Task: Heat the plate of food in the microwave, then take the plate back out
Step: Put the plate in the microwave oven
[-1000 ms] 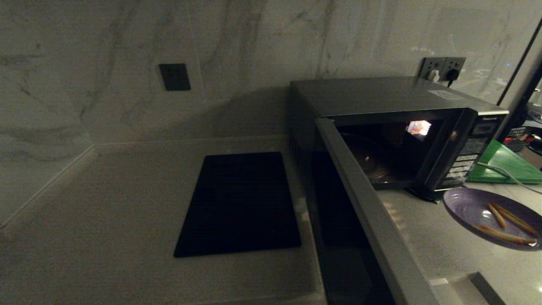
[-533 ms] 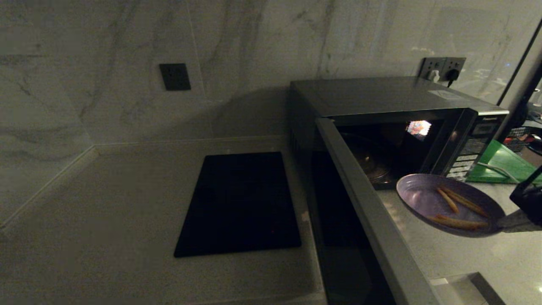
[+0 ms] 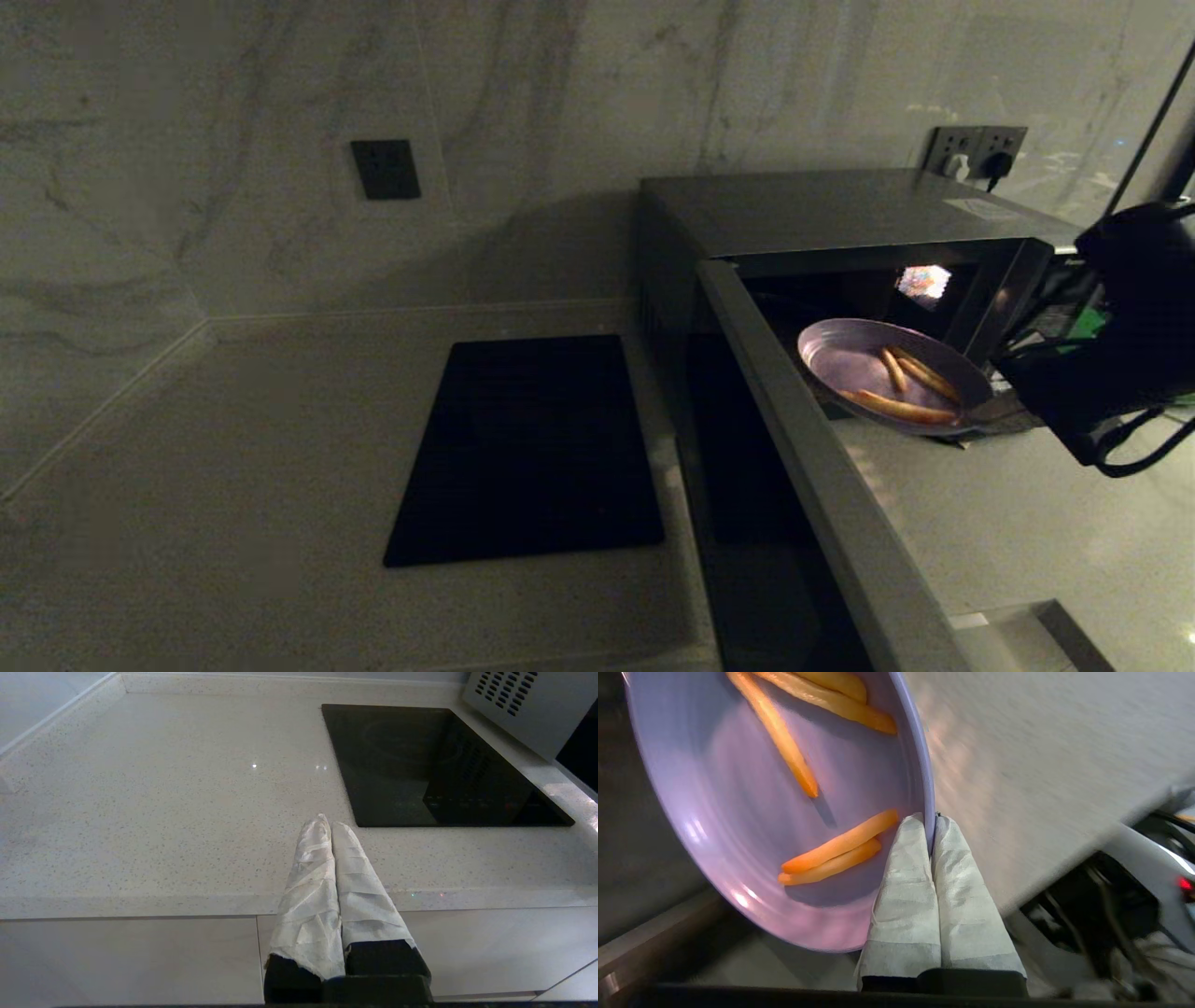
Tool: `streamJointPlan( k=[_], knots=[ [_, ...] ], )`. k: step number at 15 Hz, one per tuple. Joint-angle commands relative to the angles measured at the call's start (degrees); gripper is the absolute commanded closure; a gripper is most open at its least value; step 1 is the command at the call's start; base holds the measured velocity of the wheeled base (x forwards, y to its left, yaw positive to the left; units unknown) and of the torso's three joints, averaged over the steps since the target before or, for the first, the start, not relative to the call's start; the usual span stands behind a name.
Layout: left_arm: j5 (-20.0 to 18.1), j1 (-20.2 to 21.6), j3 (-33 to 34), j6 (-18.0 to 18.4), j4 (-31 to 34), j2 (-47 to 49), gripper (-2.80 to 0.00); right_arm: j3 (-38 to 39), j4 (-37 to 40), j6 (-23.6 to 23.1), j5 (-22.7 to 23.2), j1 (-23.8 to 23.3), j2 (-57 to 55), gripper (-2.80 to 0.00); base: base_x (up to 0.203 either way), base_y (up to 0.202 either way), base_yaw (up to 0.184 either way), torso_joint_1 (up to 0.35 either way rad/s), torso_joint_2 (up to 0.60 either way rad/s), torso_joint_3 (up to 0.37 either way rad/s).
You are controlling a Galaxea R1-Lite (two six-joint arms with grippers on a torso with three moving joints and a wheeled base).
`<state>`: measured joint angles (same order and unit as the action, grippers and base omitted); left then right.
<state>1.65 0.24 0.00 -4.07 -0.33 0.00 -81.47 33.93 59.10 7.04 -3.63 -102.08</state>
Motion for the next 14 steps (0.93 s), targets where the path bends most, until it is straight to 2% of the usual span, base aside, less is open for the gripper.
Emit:
streamJointPlan(
  k=[1, 8, 11, 14],
  knots=[
    [0.0, 0.0, 0.0, -0.1, 0.0, 0.1, 0.00, -4.5, -0.4, 2.2, -0.6, 2.1, -7.2, 0.00, 0.000, 0.000, 0.000, 0.000, 0.00, 0.000],
    [0.0, 0.0, 0.0, -0.1, 0.0, 0.1, 0.00, -17.6, -0.6, 3.8, -3.3, 4.9, -17.7, 0.00, 0.000, 0.000, 0.000, 0.000, 0.00, 0.000],
    [0.0, 0.0, 0.0, -0.1, 0.0, 0.1, 0.00, -19.9, -0.8, 3.6, -4.1, 5.0, -20.1, 0.00, 0.000, 0.000, 0.000, 0.000, 0.00, 0.000],
    [0.0, 0.0, 0.0, -0.1, 0.0, 0.1, 0.00, -20.8, -4.6, 3.5, -4.0, 5.1, -22.1, 0.00, 0.000, 0.000, 0.000, 0.000, 0.00, 0.000]
  ],
)
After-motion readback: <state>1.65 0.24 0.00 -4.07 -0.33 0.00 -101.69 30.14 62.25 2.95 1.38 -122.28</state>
